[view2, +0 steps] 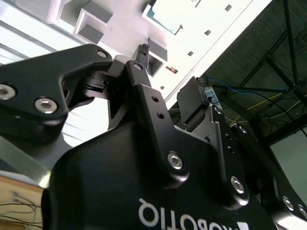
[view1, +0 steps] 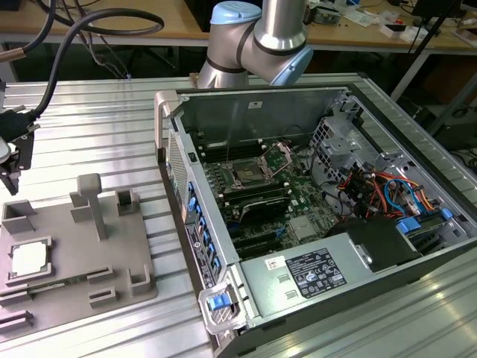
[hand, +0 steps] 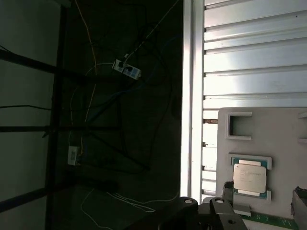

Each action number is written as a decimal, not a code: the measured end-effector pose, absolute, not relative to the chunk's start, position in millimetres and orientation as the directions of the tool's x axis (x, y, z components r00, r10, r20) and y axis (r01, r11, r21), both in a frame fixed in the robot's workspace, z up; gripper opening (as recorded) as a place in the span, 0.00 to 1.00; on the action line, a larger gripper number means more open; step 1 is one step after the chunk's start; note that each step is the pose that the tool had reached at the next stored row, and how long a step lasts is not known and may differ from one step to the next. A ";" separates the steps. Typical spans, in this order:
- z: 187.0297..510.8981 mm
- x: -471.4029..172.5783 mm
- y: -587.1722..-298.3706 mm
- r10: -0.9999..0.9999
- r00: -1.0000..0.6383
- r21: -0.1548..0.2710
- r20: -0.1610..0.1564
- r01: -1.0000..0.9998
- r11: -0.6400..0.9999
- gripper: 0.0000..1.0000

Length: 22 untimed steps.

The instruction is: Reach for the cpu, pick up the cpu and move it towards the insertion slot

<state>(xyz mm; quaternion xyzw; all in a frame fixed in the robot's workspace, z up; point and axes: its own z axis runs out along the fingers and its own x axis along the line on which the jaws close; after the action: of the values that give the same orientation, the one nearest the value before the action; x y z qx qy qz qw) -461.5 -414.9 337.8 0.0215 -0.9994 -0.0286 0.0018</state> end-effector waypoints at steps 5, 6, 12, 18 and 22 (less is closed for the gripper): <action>336.6 -461.5 -414.9 -0.043 -0.999 0.057 0.002 -0.043 0.997 0.53; 336.3 -461.5 -414.9 -0.043 -0.999 0.057 0.002 -0.043 0.997 0.53; 334.9 -461.5 -414.9 -0.043 -0.999 0.057 0.002 -0.043 0.997 0.53; 333.7 -461.5 -414.9 -0.043 -0.999 0.057 0.002 -0.043 0.997 0.53; 332.9 -461.5 -414.9 -0.043 -0.999 0.057 0.002 -0.043 0.997 0.53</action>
<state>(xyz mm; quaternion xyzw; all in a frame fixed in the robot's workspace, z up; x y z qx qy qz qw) -461.5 -414.9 332.9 0.0215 -0.9994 -0.0286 0.0017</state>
